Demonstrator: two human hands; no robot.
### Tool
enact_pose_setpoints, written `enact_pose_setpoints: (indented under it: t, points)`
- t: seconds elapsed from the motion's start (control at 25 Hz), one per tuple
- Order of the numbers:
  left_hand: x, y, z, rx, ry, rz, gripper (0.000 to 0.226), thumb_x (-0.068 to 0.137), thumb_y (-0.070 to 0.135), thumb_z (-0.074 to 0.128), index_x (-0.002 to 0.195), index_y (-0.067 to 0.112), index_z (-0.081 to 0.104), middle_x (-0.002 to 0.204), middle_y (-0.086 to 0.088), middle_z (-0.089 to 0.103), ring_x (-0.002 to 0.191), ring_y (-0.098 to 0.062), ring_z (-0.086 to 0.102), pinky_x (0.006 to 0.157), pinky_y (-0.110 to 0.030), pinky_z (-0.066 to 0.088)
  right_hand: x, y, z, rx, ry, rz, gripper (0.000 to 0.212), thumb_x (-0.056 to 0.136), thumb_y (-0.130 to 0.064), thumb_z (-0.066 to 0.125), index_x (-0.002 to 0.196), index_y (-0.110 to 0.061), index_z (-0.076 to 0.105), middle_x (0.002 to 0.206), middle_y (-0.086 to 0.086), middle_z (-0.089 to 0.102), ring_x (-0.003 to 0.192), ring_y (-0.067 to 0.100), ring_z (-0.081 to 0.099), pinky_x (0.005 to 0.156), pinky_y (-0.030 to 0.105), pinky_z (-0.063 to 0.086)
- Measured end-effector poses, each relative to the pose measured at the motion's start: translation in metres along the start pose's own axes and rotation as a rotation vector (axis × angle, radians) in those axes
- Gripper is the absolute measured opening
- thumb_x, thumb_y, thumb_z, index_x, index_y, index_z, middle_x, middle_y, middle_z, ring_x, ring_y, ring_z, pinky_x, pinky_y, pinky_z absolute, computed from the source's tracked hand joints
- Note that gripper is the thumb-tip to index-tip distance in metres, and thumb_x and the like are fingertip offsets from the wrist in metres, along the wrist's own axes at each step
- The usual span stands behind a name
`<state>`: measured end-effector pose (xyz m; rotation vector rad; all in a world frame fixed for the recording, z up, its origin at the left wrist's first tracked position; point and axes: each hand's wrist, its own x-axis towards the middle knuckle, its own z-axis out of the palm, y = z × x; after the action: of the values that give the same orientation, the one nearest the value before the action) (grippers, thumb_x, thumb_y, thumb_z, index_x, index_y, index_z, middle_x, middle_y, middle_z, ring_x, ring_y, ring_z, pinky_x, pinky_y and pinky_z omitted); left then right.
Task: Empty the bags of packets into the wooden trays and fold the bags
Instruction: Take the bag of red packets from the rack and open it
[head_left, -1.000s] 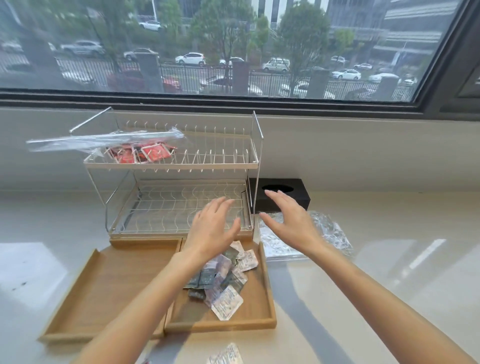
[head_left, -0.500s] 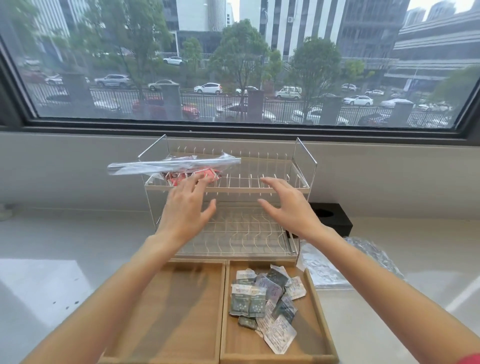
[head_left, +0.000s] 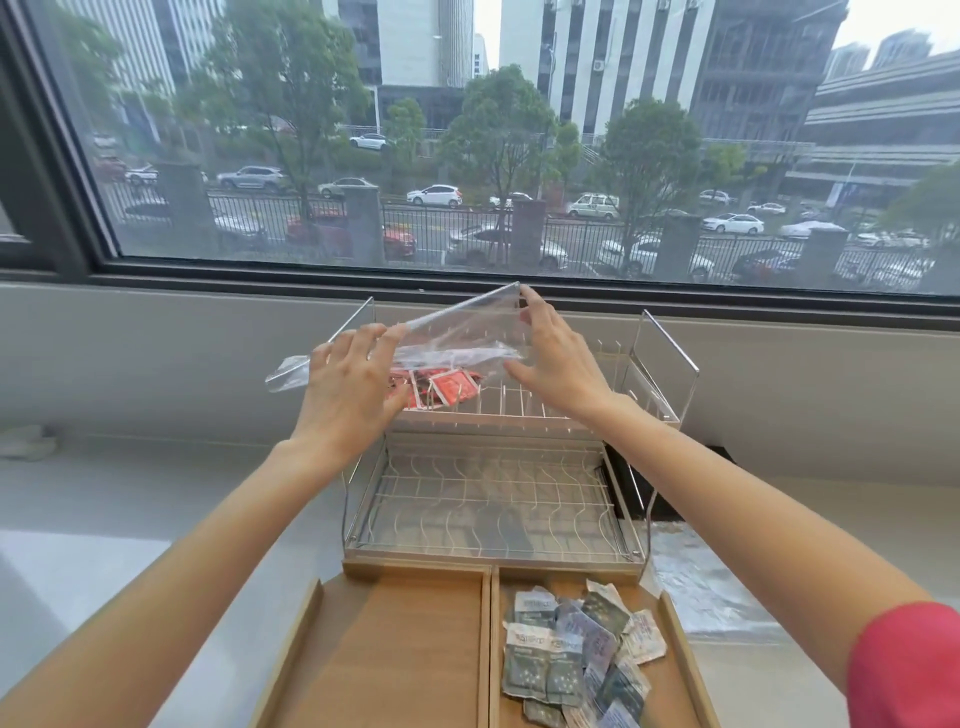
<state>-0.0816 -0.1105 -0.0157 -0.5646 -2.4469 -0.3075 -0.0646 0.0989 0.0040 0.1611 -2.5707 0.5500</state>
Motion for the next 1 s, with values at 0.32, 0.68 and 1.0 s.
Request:
enact_pose_setpoints:
  t: [0.32,0.68,1.0]
  points:
    - [0.034,-0.021,-0.017,-0.035,-0.058,-0.045,0.022,0.093,0.019,0.041,0.103,0.007,0.056,0.104,-0.015,0.064,0.096,-0.034,0.057,0.081,-0.04,0.039,0.033,-0.001,-0.006,0.25,0.045,0.094,0.012,0.085,-0.011,0.057,0.091,-0.011,0.067,0.094,0.012,0.065,0.08,0.02,0.055,0.078,0.032,0.048]
    - [0.121,-0.014,-0.07,-0.152,0.052,-0.033,0.021,0.094,0.017,0.039,0.1,0.006,0.056,0.105,-0.02,0.065,0.093,-0.037,0.059,0.07,-0.035,0.038,0.089,-0.017,-0.066,0.338,0.139,0.209,0.023,0.083,-0.015,0.058,0.099,0.001,0.061,0.088,0.016,0.064,0.083,0.026,0.058,0.073,0.031,0.044]
    - [0.132,0.007,-0.113,-0.255,0.39,0.06,0.021,0.093,0.017,0.044,0.1,0.004,0.058,0.103,-0.016,0.068,0.09,-0.031,0.062,0.072,-0.034,0.04,0.092,-0.035,-0.121,0.445,0.332,0.099,0.02,0.083,-0.012,0.061,0.102,-0.008,0.062,0.102,0.014,0.067,0.09,0.023,0.059,0.087,0.035,0.047]
